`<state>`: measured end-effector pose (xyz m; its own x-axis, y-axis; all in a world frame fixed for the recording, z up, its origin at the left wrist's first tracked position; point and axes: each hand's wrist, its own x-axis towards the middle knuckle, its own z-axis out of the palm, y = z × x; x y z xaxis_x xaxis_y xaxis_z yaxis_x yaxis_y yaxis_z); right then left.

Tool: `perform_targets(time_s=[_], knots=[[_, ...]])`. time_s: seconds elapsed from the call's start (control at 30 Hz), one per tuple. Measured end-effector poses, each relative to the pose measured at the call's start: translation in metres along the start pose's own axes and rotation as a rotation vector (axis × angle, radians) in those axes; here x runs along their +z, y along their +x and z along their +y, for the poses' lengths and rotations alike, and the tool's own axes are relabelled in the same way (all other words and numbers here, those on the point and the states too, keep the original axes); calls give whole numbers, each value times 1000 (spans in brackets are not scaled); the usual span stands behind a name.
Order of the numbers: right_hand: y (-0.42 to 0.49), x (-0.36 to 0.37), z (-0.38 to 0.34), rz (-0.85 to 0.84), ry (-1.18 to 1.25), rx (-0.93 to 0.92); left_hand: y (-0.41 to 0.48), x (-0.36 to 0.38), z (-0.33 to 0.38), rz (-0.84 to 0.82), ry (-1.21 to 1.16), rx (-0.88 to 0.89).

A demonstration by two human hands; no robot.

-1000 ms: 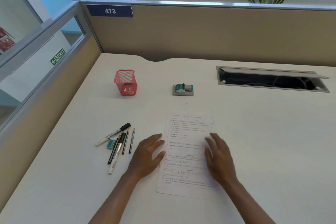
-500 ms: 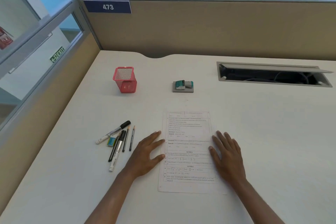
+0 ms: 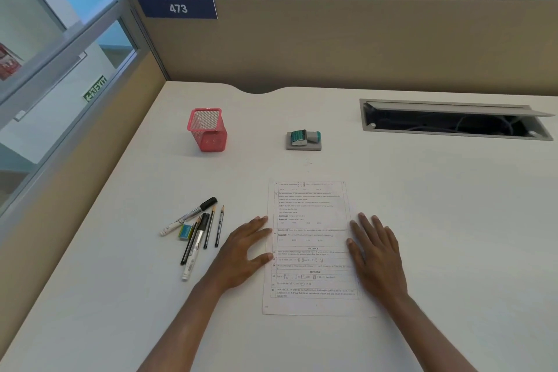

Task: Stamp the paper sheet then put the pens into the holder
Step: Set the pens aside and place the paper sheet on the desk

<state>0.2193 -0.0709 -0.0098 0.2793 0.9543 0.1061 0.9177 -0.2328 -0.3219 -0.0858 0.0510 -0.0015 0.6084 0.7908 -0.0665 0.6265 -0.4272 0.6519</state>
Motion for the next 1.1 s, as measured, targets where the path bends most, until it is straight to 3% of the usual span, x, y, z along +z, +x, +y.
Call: perform_targets(time_s=[1.1], knots=[[-1, 2, 4, 26, 54, -4, 1, -1, 4, 55, -145, -39]])
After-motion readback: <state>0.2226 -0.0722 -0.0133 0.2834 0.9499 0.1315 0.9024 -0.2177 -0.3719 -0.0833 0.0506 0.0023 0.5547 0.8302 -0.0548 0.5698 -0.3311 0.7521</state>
